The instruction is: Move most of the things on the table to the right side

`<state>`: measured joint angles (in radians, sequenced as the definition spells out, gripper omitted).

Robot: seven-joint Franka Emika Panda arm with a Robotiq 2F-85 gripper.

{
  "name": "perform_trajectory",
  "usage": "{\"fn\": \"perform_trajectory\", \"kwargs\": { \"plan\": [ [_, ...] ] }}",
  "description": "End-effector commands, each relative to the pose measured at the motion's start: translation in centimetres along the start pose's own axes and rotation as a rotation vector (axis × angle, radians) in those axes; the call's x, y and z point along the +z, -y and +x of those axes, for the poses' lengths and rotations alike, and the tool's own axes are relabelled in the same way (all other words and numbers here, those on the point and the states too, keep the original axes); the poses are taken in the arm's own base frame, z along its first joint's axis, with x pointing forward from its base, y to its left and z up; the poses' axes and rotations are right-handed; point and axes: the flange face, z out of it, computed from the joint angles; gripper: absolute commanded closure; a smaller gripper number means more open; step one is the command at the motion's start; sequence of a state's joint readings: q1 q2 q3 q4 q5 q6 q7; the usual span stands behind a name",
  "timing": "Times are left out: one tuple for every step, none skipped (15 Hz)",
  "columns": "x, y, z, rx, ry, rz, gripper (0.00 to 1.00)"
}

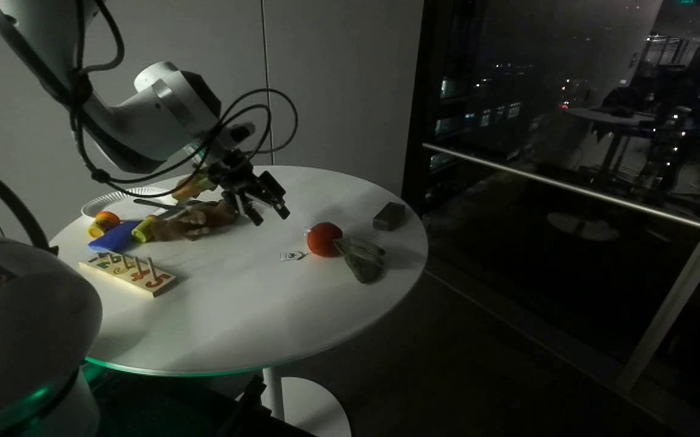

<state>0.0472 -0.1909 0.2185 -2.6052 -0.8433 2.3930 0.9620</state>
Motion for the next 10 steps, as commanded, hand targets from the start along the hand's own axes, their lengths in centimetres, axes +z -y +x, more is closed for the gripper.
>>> {"fn": "perform_trajectory", "kwargs": {
  "plan": [
    [-2.1, 3.9, -2.2, -0.137, -0.06, 0.134, 0.0],
    [-2.8, 4.9, -2.7, -0.173, -0.086, 0.171, 0.0],
    [-3.7, 5.9, -3.1, -0.205, -0.114, 0.21, 0.0],
    [-4.3, 6.6, -3.5, -0.235, -0.137, 0.25, 0.0],
    [-5.1, 7.5, -3.8, -0.263, -0.161, 0.295, 0.0],
    [-7.1, 7.4, -2.5, -0.291, -0.191, 0.336, 0.0],
    [-8.0, 8.0, -2.3, -0.312, -0.209, 0.385, 0.0],
    [-9.1, 8.4, -2.1, -0.334, -0.229, 0.432, 0.0],
    [-10.4, 8.8, -1.9, -0.351, -0.249, 0.481, 0.0],
    [-11.8, 9.3, -1.8, -0.37, -0.269, 0.529, 0.0]
  ]
}}
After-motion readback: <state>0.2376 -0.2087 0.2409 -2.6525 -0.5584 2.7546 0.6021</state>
